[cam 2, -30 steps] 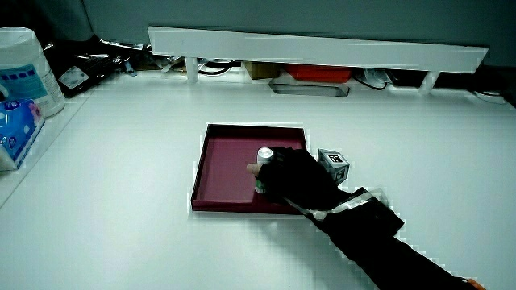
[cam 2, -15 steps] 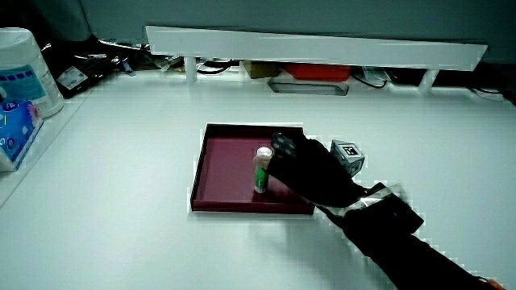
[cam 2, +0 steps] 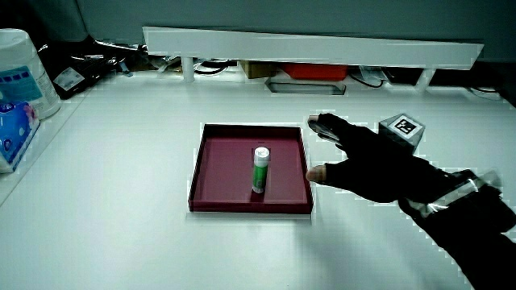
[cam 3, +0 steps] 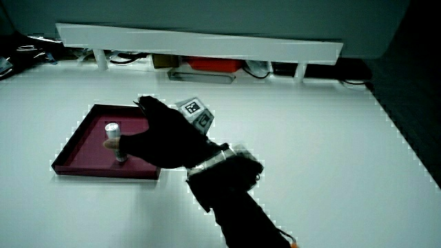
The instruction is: Place glue stick
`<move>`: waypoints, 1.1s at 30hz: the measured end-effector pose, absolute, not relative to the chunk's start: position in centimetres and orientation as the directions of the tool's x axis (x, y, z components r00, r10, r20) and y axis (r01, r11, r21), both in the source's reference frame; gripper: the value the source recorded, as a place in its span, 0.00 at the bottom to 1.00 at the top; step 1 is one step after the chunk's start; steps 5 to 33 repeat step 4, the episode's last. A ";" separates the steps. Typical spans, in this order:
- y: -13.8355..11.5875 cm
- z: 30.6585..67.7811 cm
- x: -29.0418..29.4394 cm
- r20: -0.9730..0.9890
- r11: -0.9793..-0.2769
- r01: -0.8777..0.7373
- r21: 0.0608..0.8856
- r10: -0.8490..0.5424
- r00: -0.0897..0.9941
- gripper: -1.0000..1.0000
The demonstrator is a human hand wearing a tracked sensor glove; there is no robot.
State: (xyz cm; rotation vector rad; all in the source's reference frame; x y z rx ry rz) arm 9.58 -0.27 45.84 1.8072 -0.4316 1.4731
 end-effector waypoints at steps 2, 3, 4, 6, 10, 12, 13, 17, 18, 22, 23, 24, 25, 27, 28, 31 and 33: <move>-0.2 45.0 10.5 0.940 -0.644 -0.685 0.339 0.217 0.262 0.00; -0.3 44.6 10.9 0.943 -0.640 -0.694 0.331 0.202 0.264 0.00; -0.4 44.2 11.4 0.926 -0.631 -0.681 0.372 0.199 0.321 0.00; -0.4 44.2 11.4 0.926 -0.631 -0.681 0.372 0.199 0.321 0.00; -0.4 44.2 11.4 0.926 -0.631 -0.681 0.372 0.199 0.321 0.00; -0.4 44.2 11.4 0.926 -0.631 -0.681 0.372 0.199 0.321 0.00; -0.4 44.2 11.4 0.926 -0.631 -0.681 0.372 0.199 0.321 0.00; -0.4 44.2 11.4 0.926 -0.631 -0.681 0.372 0.199 0.321 0.00; -0.4 44.2 11.4 0.926 -0.631 -0.681 0.372 0.199 0.321 0.00; -0.4 44.2 11.4 0.926 -0.631 -0.681 0.372 0.199 0.321 0.00; -0.4 44.2 11.4 0.926 -0.631 -0.681 0.372 0.199 0.321 0.00; -0.4 44.2 11.4 0.926 -0.631 -0.681 0.372 0.199 0.321 0.00; -0.4 44.2 11.4 0.926 -0.631 -0.681 0.372 0.199 0.321 0.00; -0.4 44.2 11.4 0.926 -0.631 -0.681 0.372 0.199 0.321 0.00; -0.4 44.2 11.4 0.926 -0.631 -0.681 0.372 0.199 0.321 0.00; -0.4 44.2 11.4 0.926 -0.631 -0.681 0.372 0.199 0.321 0.00; -0.4 44.2 11.4 0.926 -0.631 -0.681 0.372 0.199 0.321 0.00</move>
